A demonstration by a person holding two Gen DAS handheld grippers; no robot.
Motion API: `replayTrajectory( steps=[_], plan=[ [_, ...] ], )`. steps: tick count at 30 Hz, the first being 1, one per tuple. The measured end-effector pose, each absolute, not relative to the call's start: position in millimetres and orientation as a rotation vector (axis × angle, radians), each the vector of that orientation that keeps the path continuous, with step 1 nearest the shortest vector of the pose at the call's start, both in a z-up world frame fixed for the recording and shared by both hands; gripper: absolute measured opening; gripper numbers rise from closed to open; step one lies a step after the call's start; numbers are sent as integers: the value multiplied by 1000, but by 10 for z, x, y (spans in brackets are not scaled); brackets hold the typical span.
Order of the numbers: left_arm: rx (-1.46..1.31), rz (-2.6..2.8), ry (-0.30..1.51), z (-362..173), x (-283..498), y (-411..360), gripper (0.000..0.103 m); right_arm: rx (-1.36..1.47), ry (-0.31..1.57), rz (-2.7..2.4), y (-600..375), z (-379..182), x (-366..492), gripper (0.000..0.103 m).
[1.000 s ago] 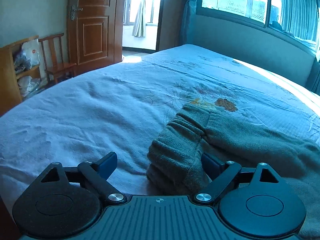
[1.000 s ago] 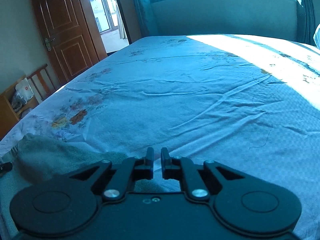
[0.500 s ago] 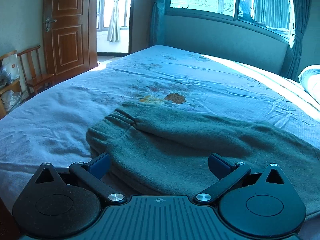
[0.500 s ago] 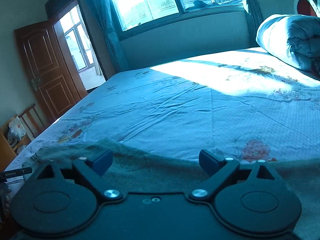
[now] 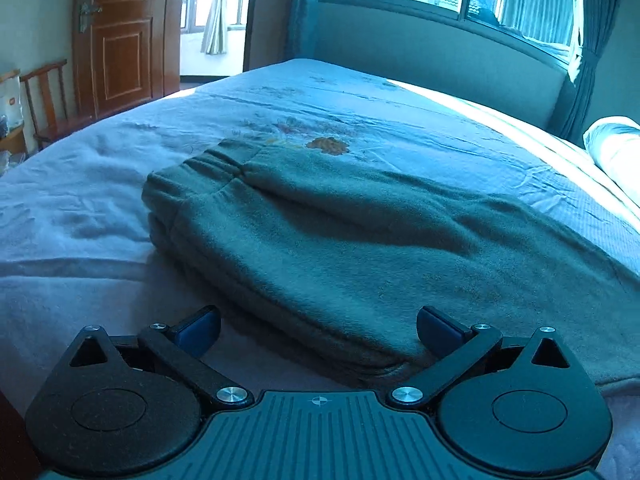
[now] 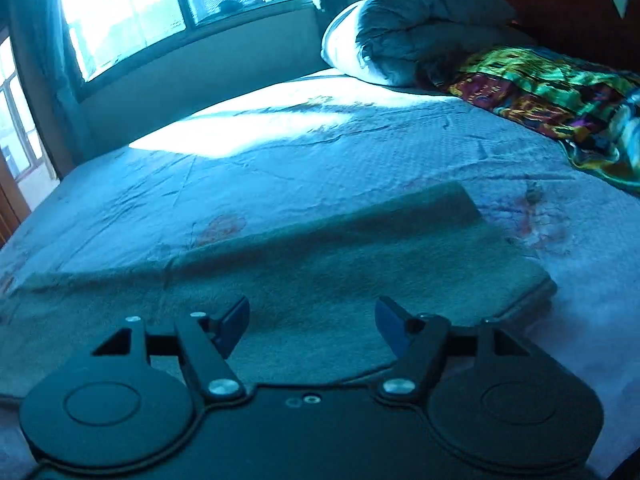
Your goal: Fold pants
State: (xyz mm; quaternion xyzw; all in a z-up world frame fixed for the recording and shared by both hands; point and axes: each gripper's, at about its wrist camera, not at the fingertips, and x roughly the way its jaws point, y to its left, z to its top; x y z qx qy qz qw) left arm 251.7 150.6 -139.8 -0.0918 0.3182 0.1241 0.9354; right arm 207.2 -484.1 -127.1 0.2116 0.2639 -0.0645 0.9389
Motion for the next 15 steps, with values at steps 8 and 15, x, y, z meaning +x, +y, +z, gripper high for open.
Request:
replayTrajectory(
  steps=[8,15],
  plan=[
    [-101,189,637,-1266,2712,781,103,943,405,-283,-5771,-1664,1497,61],
    [-146,252,545,-1154,2556,714,103,1067,348,-234,-5958,-1886,1553,50]
  ],
)
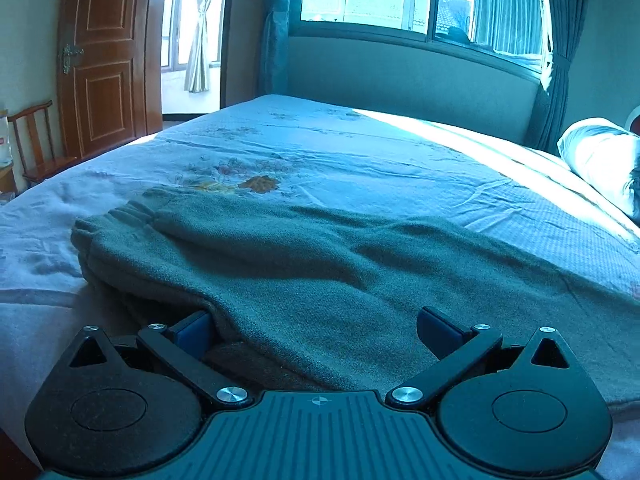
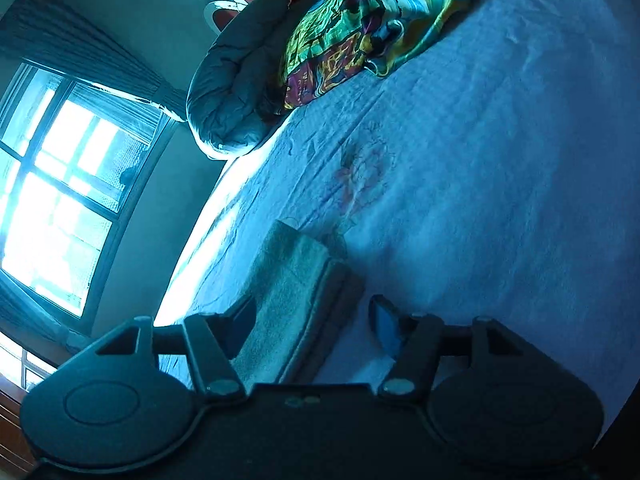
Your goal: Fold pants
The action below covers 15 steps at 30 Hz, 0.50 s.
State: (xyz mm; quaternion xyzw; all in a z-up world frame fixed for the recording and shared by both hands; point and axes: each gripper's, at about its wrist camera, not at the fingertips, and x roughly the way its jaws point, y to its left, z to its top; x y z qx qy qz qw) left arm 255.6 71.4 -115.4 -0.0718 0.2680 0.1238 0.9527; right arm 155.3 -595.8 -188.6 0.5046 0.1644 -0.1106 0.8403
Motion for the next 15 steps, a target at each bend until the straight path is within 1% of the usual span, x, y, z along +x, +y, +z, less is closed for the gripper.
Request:
replayTrajectory(
  steps=[1,2,3,7,8,11,15],
  plan=[
    [-136,261,535,-1144,2540,689,103,1069,343,-207,-5961,-1898,1580,37],
    [-129,268,531,-1139,2532,668,103,1070,355,-196,-5959,-1915,1615,12],
    [-123,278,526,-1137,2542,643,103,1082,383,-199,-5950,-1952,1655,9],
    [-97,290,467,-1073,2498,463,103,1111,365,-187,-5943,-2053,1641,8],
    [-92,280,461,-1055,2495,405,103,1112,361,-183,-5944,-2064,1637,9],
    [-81,198,490,-1039,2564,117,103,1118,358,-172,-5947,-2082,1637,10],
    [-88,27,564,-1117,2732,-537,103,1075,375,-177,-5905,-2029,1652,13]
  ],
)
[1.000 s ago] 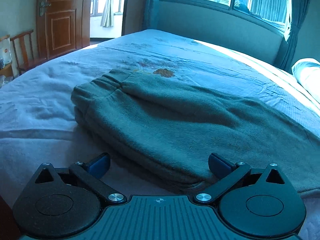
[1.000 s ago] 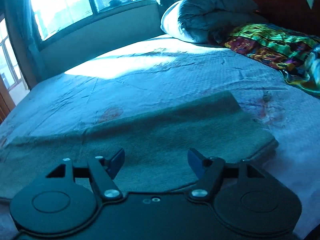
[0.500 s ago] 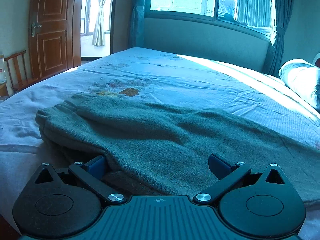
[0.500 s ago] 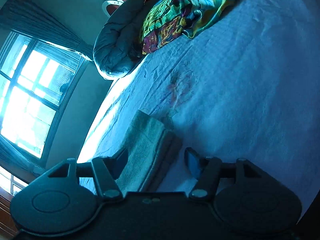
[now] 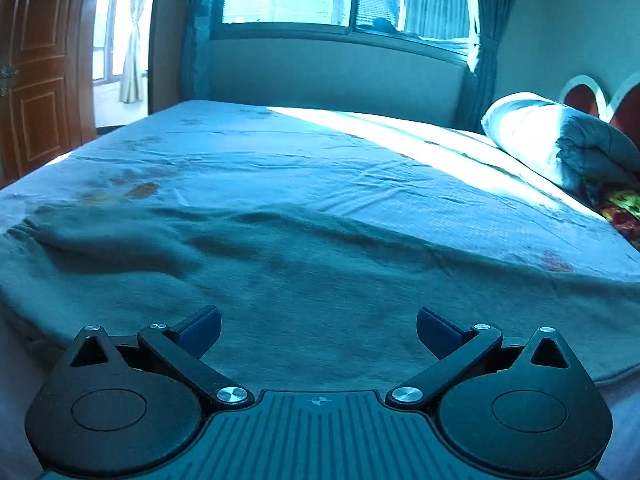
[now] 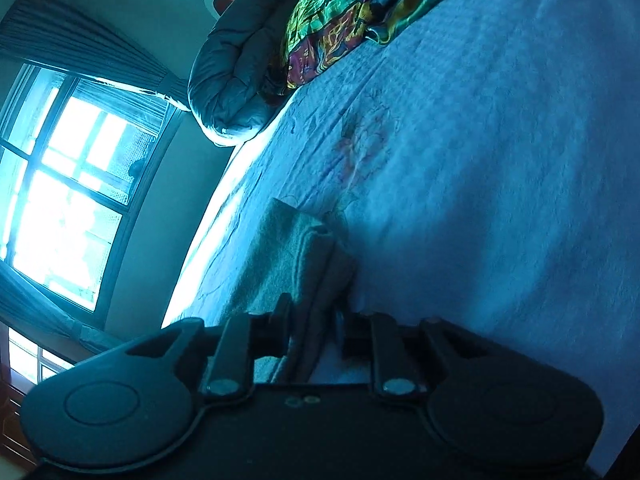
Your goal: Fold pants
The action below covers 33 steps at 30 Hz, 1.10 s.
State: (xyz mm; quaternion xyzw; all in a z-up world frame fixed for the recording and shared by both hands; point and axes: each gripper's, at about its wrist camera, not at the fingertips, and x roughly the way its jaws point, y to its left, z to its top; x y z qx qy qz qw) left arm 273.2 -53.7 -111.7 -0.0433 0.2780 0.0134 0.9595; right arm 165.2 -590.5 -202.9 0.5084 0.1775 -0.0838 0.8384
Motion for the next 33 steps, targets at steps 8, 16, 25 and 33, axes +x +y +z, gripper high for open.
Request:
replayTrajectory(
  steps=[8,16,25,33],
  plan=[
    [11,-168,643,-1307,2843,-1922,103,1066,380,-183,-5902,-2027,1653,12],
    [3,-181,685,-1406,2733,-2095,103,1056,367,-150,-5923,-2021,1668,20],
    [13,-82,681,-1511,2623,-2311,103,982,368,-183,-5807,-1945,1699,25],
    [22,-75,668,-1538,2631,-2326,103,1065,348,-187,-5906,-1986,1660,22]
  ],
)
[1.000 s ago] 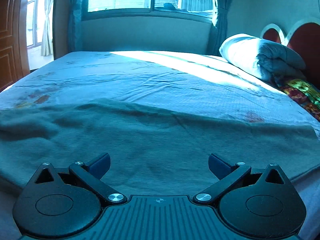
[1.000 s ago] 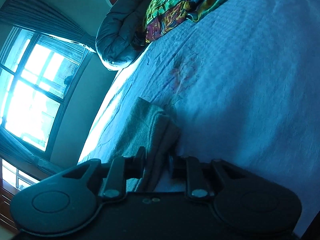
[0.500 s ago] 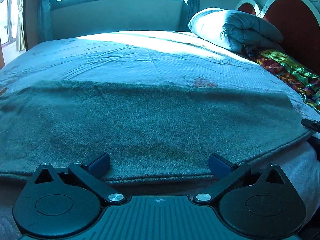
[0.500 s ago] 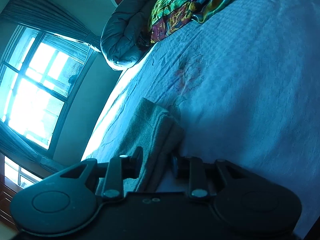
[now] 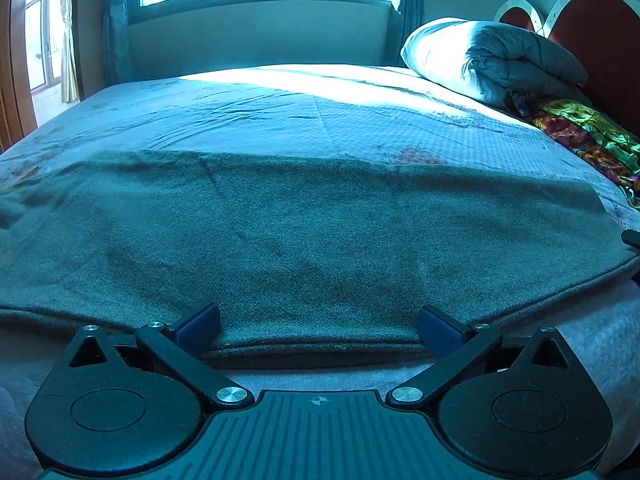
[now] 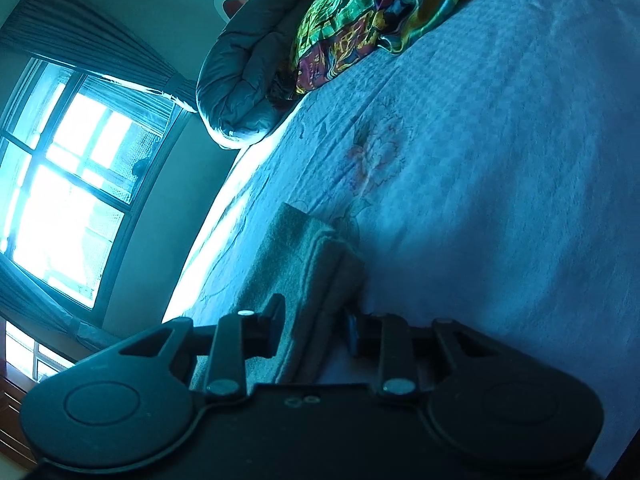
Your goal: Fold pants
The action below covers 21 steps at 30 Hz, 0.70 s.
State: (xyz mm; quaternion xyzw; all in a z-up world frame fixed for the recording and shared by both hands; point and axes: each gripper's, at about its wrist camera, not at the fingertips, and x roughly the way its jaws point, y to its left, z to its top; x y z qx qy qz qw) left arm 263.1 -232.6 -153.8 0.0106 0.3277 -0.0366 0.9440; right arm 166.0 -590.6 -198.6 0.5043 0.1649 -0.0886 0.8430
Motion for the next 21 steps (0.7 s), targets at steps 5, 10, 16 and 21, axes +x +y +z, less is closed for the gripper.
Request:
replayTrajectory(
  steps=[5,10,16,21],
  plan=[
    [45,-65,674,-1556,2647,-2377,103,1016,380,-268,-5876,-1951,1673,8],
    [74,-54,654,-1611,2656,-2419,103,794,349,-232,-5580,-1491,1729,8],
    [25,-55,635,-1357,2647,-1748,103,707,319,-76,-4995,-944,1934,8],
    [-33,82,593,-1168,2469,-470,103,619,316,74,-4027,-669,2186,8]
  ],
)
